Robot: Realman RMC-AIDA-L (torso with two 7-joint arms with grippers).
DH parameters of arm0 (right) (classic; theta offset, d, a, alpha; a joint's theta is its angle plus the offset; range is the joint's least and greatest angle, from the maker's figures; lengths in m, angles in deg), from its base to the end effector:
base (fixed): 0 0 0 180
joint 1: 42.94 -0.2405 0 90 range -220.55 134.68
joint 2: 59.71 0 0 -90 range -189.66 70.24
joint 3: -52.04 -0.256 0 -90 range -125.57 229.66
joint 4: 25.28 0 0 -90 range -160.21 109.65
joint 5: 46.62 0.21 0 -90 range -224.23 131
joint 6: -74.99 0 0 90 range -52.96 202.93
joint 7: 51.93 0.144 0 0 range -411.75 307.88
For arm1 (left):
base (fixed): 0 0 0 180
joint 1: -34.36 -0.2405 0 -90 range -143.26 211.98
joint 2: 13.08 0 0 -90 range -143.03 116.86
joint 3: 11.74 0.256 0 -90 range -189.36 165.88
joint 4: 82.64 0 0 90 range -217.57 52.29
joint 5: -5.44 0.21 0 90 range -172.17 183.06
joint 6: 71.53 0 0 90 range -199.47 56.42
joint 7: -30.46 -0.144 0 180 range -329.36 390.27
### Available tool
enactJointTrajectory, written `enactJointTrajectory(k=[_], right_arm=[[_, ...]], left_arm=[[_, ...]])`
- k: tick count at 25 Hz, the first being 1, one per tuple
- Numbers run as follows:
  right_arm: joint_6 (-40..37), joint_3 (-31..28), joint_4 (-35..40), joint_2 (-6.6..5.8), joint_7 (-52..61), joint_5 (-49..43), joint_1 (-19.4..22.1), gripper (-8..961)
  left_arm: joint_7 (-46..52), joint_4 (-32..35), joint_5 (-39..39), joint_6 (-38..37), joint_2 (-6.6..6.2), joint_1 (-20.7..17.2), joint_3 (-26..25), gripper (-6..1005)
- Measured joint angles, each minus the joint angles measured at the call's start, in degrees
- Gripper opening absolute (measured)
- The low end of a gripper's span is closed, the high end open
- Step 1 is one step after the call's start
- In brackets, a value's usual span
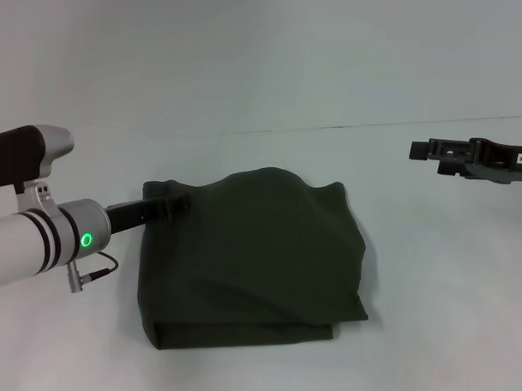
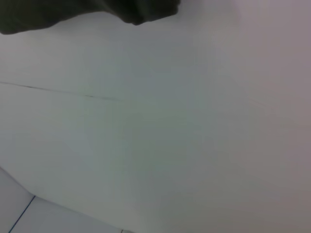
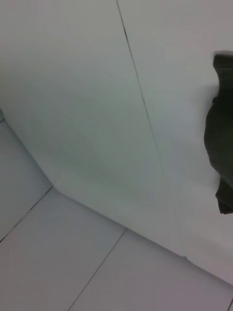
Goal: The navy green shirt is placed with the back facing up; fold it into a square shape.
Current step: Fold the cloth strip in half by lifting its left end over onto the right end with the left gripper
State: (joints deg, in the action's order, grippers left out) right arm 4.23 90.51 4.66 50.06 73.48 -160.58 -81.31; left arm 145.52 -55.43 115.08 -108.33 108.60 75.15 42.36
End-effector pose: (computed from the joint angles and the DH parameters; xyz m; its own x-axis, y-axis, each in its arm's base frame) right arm 0.2785 0.4086 0.0558 0.2309 -0.7555 -0.6131 -0.9562 -0.2927 0.0005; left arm -0.2662 0.4242 -0.0475 0.4180 0.6721 0.6112 0.9061 -0.2604 -0.3333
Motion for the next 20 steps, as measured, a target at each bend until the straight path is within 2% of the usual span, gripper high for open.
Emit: enactJointTrajectory(k=[10, 20], right_arm=[[0.0, 0.1, 0.0, 0.0, 0.0, 0.1, 0.0, 915], [0.0, 1.4, -0.2, 0.0, 0.0, 0.0, 0.0, 915]], left_arm=[[0.2, 0.6, -0.3, -1.7, -0.04, -0.2, -0.6, 199], [0.2, 1.0, -0.5, -1.8, 0.0, -0.2, -2.2, 63]])
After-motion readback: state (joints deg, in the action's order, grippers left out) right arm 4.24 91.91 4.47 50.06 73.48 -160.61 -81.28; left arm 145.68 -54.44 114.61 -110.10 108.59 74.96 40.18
